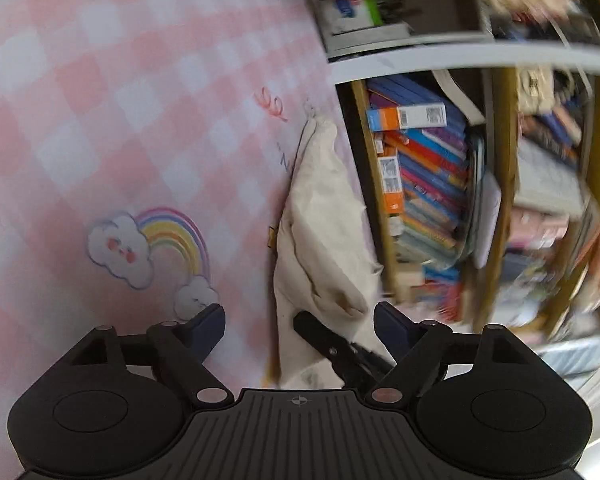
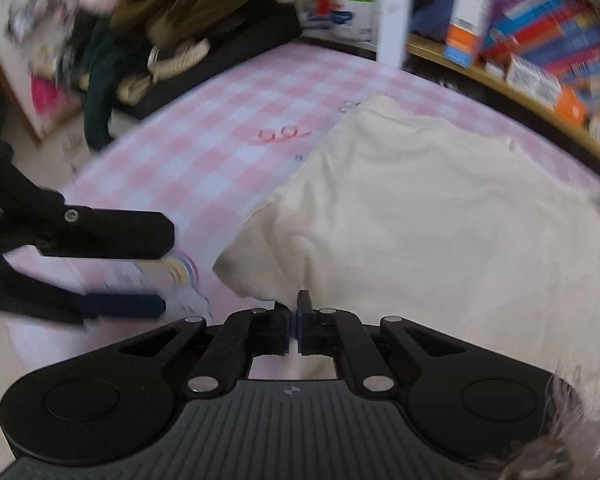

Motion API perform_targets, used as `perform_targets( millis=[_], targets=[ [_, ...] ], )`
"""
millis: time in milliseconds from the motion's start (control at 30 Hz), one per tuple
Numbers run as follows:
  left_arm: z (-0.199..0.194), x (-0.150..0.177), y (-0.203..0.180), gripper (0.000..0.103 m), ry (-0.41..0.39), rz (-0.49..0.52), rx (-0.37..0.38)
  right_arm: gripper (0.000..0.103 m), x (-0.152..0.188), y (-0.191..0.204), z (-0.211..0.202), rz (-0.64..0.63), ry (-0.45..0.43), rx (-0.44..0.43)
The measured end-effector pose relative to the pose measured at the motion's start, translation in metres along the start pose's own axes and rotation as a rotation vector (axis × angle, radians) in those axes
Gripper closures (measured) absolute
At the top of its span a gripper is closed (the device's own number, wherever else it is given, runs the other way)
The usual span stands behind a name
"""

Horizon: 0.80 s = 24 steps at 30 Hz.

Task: Fold clothes

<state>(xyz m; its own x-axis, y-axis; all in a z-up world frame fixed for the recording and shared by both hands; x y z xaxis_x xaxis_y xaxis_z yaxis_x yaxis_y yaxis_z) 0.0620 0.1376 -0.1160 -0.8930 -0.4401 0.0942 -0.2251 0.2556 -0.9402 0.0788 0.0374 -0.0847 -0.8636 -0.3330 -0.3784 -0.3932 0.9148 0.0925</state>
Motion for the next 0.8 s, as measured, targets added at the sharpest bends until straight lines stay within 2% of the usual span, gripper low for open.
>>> perform_targets(
  millis=[67,167,267,300,333,433,500,533,600,667,800],
  targets=[
    [0.013,-0.006,0.0,0.009,0.034,-0.038,0.057,0.1,-0.003,-0.001,-0.009,0.014,-0.011,-0.023],
    [0.034,-0.017,-0.004,0.008,0.055,-0.05,0.076,0.1,-0.003,0.001,-0.01,0.007,-0.005,-0.034],
    [0.046,-0.024,-0.011,0.009,0.064,-0.017,0.039,0.095,0.0,0.003,-0.007,-0.012,0.027,-0.041],
    [0.049,-0.026,-0.013,0.009,0.067,-0.006,0.022,0.079,0.002,0.002,-0.008,-0.012,0.036,-0.04],
    [0.051,-0.027,-0.014,0.009,0.068,0.007,0.007,0.057,0.004,-0.001,-0.012,-0.006,0.034,-0.039],
    [0.056,-0.025,-0.015,0.013,0.068,0.033,-0.034,0.05,0.007,-0.02,-0.028,0.033,0.032,-0.049],
    [0.056,-0.023,-0.014,0.019,0.072,0.046,-0.064,0.03,0.005,-0.039,-0.039,0.07,0.039,-0.055],
    [0.057,-0.023,-0.012,0.024,0.077,0.051,-0.078,0.013,0.001,-0.051,-0.045,0.099,0.035,-0.044],
    [0.058,-0.021,-0.01,0.028,0.087,0.06,-0.107,0.007,-0.01,-0.075,-0.052,0.146,0.029,-0.005],
    [0.059,-0.019,-0.007,0.038,0.097,0.07,-0.137,0.003,-0.024,-0.096,-0.051,0.188,0.047,0.06],
    [0.064,-0.017,-0.002,0.055,0.13,0.079,-0.163,0.002,-0.05,-0.121,-0.04,0.239,0.092,0.188]
  ],
)
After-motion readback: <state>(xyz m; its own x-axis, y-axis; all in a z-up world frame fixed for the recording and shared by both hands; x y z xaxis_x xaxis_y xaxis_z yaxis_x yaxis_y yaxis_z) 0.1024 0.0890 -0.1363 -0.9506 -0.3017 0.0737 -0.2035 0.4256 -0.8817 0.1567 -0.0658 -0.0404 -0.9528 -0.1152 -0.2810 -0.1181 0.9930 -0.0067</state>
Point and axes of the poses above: each gripper's, at about its wrist camera, not at the fingertips, and z roughly the way its jaws point, y to its left, x to its underside, the point moved 10 cm from there along z, roughly the way its jaws point, and after that the axes turned 14 degrees about y, right-handed, at the moved point
